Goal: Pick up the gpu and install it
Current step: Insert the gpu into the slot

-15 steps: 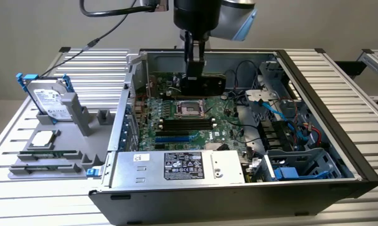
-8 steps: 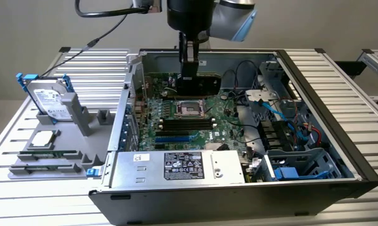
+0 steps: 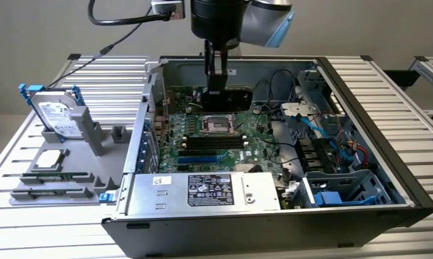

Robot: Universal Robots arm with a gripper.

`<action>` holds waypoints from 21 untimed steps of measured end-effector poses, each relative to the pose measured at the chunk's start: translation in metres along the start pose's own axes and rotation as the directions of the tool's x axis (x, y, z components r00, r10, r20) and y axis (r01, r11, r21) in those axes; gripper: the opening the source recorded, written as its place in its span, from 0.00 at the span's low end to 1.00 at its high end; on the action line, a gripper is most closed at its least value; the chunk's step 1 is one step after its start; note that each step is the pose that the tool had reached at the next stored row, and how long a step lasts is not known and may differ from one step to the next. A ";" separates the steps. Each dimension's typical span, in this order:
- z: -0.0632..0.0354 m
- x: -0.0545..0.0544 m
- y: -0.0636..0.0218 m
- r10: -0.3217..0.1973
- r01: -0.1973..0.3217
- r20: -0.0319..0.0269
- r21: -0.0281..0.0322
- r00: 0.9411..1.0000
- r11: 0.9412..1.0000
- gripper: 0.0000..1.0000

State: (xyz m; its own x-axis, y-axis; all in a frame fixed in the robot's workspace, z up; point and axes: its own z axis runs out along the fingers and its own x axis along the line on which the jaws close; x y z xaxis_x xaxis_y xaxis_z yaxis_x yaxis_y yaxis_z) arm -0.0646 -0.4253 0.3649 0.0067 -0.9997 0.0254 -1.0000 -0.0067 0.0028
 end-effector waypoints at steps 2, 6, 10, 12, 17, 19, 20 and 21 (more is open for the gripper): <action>0.0079 0.000 0.0020 -0.005 0.005 0.000 0.003 1.000 1.000 0.27; 0.0185 0.003 0.0141 -0.008 0.008 0.000 0.007 1.000 1.000 0.27; 0.0193 0.007 0.0179 -0.009 0.009 0.000 0.007 1.000 1.000 0.27; 0.0196 0.011 0.0180 -0.008 0.008 0.002 0.007 1.000 1.000 0.27; 0.0222 0.016 0.0180 -0.002 0.002 0.005 0.007 1.000 1.000 0.27; 0.0223 0.016 0.0181 -0.001 0.001 0.005 0.007 1.000 1.000 0.27; 0.0223 0.016 0.0179 -0.001 0.001 0.005 0.007 1.000 1.000 0.27; 0.0224 0.016 0.0178 0.000 0.000 0.005 0.007 1.000 1.000 0.27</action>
State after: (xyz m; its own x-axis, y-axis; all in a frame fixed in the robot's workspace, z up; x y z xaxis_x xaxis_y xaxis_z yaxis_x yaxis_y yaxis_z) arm -0.0824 -0.4422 0.3430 0.0071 -0.9998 0.0208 -1.0000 -0.0072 -0.0042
